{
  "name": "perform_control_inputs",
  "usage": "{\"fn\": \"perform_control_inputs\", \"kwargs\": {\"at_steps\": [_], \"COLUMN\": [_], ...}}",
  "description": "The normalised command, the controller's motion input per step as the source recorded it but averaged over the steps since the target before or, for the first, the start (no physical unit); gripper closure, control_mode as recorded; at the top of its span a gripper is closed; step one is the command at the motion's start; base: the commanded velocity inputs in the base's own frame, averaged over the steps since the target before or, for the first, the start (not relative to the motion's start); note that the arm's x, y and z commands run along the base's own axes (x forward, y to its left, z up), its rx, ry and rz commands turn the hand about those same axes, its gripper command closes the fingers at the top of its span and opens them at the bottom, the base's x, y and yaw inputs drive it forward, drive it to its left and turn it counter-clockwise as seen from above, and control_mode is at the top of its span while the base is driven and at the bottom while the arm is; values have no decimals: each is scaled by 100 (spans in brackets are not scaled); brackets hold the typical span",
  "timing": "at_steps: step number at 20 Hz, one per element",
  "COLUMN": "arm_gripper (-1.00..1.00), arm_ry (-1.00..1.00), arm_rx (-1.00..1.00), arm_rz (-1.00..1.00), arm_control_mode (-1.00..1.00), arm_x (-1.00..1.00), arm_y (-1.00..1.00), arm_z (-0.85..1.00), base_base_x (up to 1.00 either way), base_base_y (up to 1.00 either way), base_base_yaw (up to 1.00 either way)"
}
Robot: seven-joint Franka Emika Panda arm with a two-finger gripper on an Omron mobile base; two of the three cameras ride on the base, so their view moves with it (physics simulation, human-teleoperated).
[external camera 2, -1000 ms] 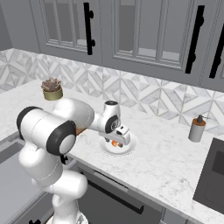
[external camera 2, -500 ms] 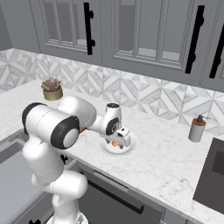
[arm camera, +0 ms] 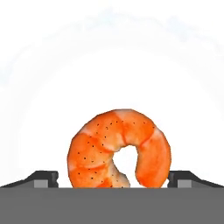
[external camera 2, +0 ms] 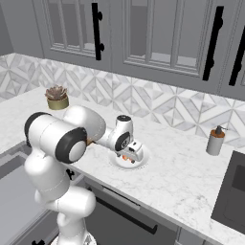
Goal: Pick up the knife from the drawer and place it on the cutting board. Then place the meat from the plate to the cutting board.
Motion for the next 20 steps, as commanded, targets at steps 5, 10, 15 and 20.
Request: {"fn": "perform_control_inputs", "kwargs": {"at_steps": [5,10,15,20], "arm_gripper": [100,100,100,100], "arm_ry": [0,2,-2,0], "arm_rx": [0,0,1,0], "arm_rz": [0,0,6,10], "arm_control_mode": [-100,-100,-100,-100], "arm_x": [0,-11,-17,0], "arm_y": [0,9,61,100], "arm_z": [0,25,94,36], "base_base_x": [0,0,0,0], "base_base_y": [0,0,0,0], "base_base_yaw": [0,0,0,0]}}
